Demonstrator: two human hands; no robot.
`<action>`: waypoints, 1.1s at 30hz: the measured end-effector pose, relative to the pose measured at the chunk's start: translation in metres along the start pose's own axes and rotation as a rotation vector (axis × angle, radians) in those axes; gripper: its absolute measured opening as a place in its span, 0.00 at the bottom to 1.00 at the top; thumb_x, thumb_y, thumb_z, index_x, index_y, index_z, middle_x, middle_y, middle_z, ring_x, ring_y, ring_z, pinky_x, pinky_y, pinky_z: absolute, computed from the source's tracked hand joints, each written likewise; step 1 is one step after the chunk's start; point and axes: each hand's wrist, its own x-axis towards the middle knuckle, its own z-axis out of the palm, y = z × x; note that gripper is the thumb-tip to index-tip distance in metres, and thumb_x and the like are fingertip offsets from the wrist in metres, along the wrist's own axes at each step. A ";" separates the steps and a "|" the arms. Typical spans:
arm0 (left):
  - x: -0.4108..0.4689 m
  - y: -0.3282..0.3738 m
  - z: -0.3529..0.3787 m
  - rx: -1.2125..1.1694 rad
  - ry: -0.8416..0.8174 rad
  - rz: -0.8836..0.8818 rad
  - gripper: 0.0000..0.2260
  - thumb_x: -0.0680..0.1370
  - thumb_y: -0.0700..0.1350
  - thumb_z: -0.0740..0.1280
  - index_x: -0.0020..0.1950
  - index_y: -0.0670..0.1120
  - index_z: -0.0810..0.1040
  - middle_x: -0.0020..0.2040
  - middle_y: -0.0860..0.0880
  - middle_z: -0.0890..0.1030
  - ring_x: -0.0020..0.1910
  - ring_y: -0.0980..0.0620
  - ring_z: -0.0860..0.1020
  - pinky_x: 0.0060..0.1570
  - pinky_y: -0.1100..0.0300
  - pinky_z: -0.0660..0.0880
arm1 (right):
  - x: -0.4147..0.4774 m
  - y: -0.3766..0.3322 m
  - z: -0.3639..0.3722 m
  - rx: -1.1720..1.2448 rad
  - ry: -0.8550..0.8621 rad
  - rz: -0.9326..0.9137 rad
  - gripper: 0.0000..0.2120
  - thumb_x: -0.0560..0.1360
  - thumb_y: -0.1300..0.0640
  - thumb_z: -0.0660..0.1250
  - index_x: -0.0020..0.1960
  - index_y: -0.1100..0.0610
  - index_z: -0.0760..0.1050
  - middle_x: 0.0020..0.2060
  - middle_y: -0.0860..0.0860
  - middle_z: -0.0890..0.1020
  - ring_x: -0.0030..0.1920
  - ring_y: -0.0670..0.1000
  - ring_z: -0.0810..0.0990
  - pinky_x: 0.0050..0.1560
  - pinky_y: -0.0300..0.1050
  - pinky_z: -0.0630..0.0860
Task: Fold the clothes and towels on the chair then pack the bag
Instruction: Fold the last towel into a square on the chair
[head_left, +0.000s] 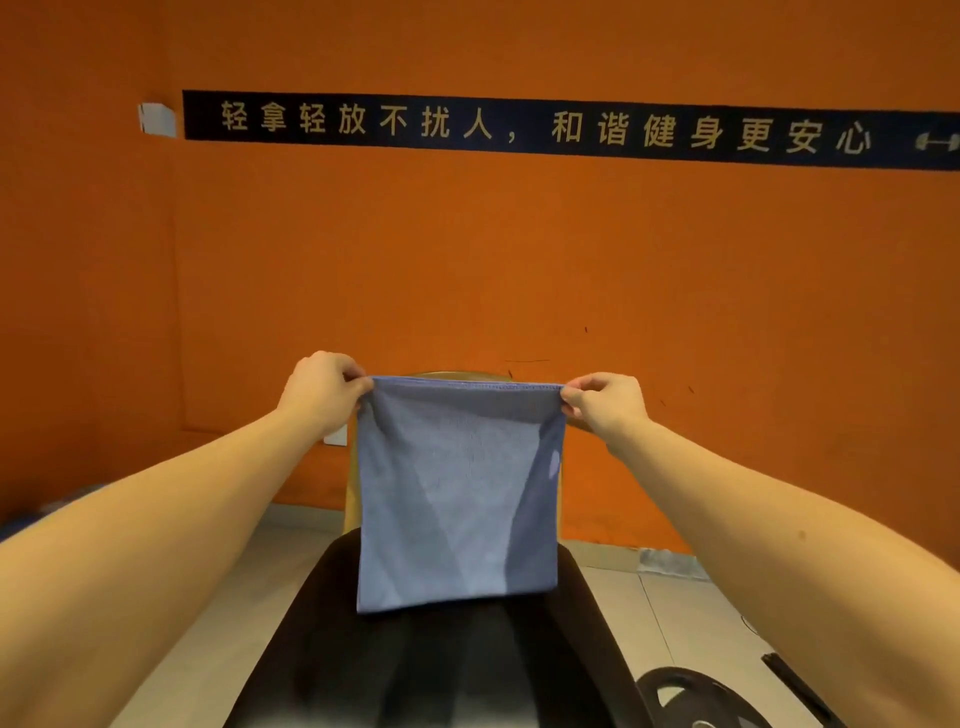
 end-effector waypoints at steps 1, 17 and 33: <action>0.001 -0.002 0.004 -0.040 0.054 0.002 0.06 0.82 0.46 0.69 0.47 0.46 0.83 0.43 0.49 0.84 0.43 0.47 0.82 0.47 0.50 0.81 | 0.003 0.002 0.003 -0.010 0.032 -0.030 0.06 0.76 0.62 0.74 0.39 0.58 0.84 0.38 0.52 0.85 0.42 0.55 0.85 0.46 0.51 0.84; -0.212 -0.120 0.073 0.334 -0.570 0.348 0.08 0.84 0.56 0.62 0.57 0.57 0.80 0.52 0.61 0.80 0.49 0.61 0.76 0.50 0.65 0.73 | -0.134 0.151 -0.025 -0.542 -0.774 0.168 0.02 0.76 0.66 0.73 0.45 0.63 0.85 0.39 0.54 0.86 0.38 0.46 0.83 0.41 0.40 0.81; -0.170 -0.107 0.134 0.142 -0.458 0.116 0.09 0.82 0.54 0.63 0.47 0.53 0.79 0.45 0.54 0.80 0.42 0.54 0.77 0.45 0.52 0.78 | -0.092 0.161 0.043 -0.787 -0.740 0.080 0.09 0.78 0.59 0.69 0.57 0.61 0.81 0.47 0.57 0.86 0.46 0.57 0.85 0.43 0.44 0.80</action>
